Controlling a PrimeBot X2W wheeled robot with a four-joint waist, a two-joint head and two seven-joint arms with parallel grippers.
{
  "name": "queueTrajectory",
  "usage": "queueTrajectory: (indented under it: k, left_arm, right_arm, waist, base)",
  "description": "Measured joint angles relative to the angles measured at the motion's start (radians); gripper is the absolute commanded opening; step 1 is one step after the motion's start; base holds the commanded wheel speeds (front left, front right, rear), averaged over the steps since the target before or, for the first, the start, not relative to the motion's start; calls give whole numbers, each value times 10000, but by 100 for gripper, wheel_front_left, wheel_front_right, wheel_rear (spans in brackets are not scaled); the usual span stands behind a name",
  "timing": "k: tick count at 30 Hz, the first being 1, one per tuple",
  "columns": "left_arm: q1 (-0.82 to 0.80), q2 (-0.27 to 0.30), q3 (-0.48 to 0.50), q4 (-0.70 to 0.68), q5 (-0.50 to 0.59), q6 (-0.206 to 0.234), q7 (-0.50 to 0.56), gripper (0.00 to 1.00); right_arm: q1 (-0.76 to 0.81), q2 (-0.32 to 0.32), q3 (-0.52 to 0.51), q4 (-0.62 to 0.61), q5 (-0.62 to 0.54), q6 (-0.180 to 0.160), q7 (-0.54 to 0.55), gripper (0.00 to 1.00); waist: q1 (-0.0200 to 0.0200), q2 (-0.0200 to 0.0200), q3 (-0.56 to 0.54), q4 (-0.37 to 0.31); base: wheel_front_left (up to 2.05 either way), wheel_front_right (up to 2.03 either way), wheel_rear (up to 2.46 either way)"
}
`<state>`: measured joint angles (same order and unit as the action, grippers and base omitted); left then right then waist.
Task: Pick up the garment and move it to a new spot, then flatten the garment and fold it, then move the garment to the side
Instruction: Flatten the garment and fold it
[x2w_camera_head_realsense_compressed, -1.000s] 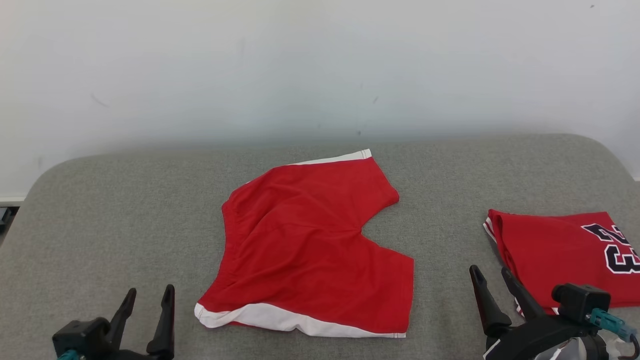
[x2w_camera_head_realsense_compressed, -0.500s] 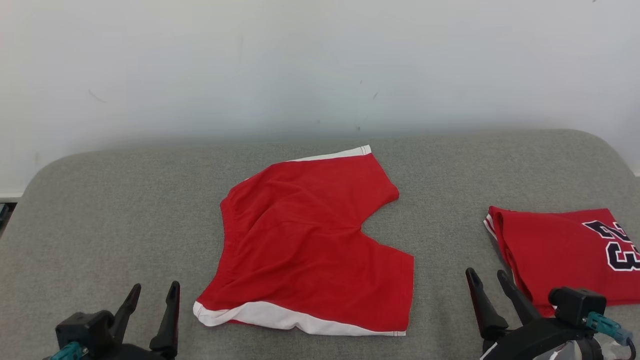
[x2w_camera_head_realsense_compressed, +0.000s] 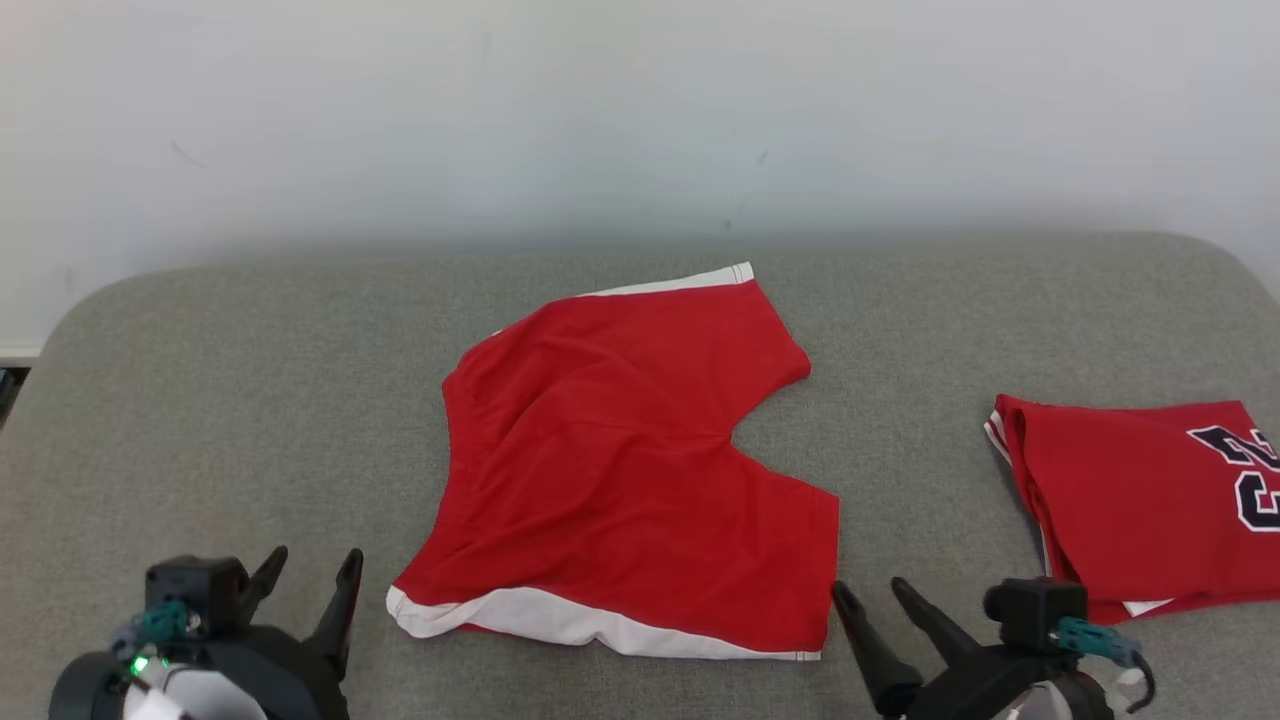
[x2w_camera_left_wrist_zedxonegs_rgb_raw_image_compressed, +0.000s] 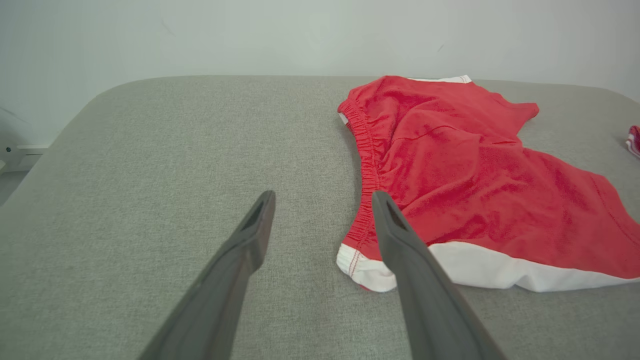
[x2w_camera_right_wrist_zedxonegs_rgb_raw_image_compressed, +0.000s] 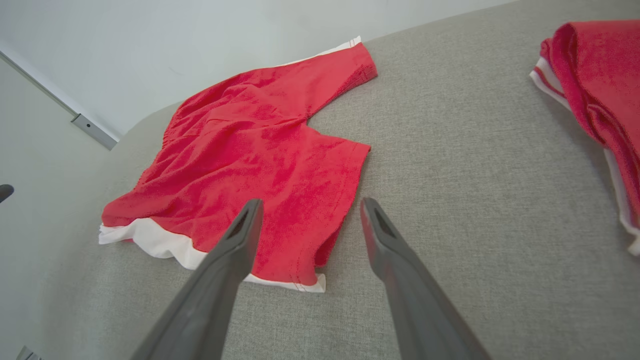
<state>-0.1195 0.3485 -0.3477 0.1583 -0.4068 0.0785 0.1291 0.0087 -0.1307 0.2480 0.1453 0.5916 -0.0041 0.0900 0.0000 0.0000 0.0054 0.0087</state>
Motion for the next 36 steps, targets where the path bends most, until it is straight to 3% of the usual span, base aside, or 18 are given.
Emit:
queueTrajectory:
  k: [10, 22, 24, 28, 29, 30, 31, 33, 36]
  left_arm:
    - [-1137, -211, -293, 1607, -552, -792, 1068, 100]
    - [-1892, -637, -558, 3043, -593, -1081, 1404, 100]
    - [-1954, -660, -573, 3179, -593, -1126, 1432, 94]
    - [-1966, -696, -564, 3404, -604, -1147, 1425, 56]
    - [-1970, -727, -562, 3430, -619, -1152, 1415, 52]
    - [-1974, -794, -533, 3453, -677, -1156, 1369, 56]
    - [-1974, -798, -525, 3457, -706, -1166, 1342, 77]
    - [-1974, -798, -522, 3459, -708, -1233, 1290, 100]
    - [-1956, -769, -520, 3461, -709, -1300, 1233, 100]
  right_arm:
    - [-827, 303, 1162, 293, -629, -63, 1072, 100]
    - [-1058, 226, 1267, 805, -936, -408, 1659, 100]
    - [-1058, 205, 1262, 807, -936, -412, 1670, 100]
    - [-1058, 211, 1264, 809, -936, -479, 1755, 100]
    - [-1058, 213, 1266, 813, -934, -485, 1760, 100]
    - [-1058, 215, 1279, 823, -934, -485, 1831, 100]
    - [-1058, 217, 1285, 823, -934, -485, 1833, 100]
    - [-1058, 217, 1289, 880, -934, -485, 1841, 100]
    - [-1035, 217, 1290, 966, -932, -485, 1881, 100]
  waist:
    - [0, 0, 788, -96]
    - [1, 0, 1379, -306]
    - [1, 1, 1402, -322]
    - [1, 0, 1426, -343]
    - [1, 1, 1429, -347]
    - [1, 0, 1424, -351]
    - [1, 1, 1416, -350]
    - [1, 1, 1378, -342]
    - [1, 1, 1258, -327]
  base:
    - [0, 0, 0]
    - [0, 0, 0]
    - [0, 0, 0]
    - [0, 0, 0]
    - [0, 0, 0]
    - [0, 0, 0]
    - [0, 0, 0]
    - [0, 0, 0]
    - [0, 0, 0]
